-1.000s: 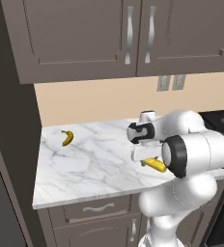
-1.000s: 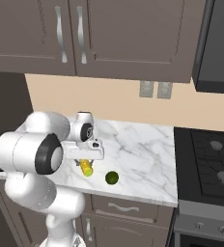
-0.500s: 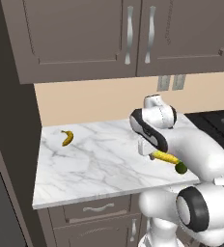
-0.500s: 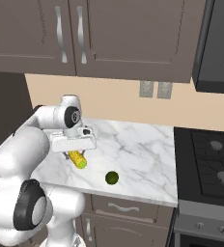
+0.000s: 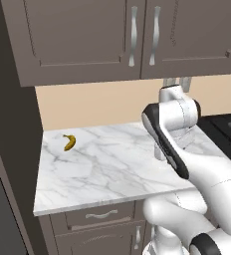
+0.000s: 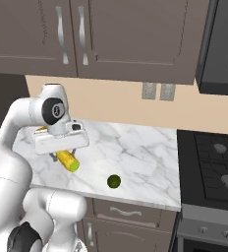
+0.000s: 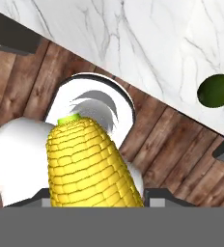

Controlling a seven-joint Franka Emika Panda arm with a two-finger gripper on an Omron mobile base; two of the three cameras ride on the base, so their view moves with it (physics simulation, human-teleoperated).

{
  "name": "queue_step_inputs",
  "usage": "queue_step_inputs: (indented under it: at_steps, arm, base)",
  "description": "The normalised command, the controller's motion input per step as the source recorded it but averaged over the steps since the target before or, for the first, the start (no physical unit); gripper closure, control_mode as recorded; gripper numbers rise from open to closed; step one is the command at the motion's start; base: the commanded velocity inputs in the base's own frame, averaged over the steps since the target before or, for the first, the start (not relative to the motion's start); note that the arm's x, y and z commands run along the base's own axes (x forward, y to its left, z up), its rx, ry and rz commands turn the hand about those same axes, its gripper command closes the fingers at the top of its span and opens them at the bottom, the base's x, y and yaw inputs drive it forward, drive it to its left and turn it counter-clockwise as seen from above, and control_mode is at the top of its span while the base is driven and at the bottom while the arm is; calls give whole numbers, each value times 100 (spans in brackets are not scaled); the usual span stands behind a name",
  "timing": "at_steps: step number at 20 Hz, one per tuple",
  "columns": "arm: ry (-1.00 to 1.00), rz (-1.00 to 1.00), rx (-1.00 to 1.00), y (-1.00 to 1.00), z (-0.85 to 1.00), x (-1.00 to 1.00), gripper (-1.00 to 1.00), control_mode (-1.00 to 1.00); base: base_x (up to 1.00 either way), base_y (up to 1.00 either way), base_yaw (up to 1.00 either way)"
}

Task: Place the corn and lime inside the fridge drawer. Close the drawer after placing the vegetables.

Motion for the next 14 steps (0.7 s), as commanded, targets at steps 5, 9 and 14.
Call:
queue_step_inputs:
  at_steps: [5,9,14]
  arm:
    - [0,6,0,0,19,-42,100,-100]
    - [0,1,0,0,4,-8,100,100]
    - [0,0,0,0,0,0,100,100]
  base:
    - [0,0,0]
    - [-33,0,7]
    - [-58,0,33]
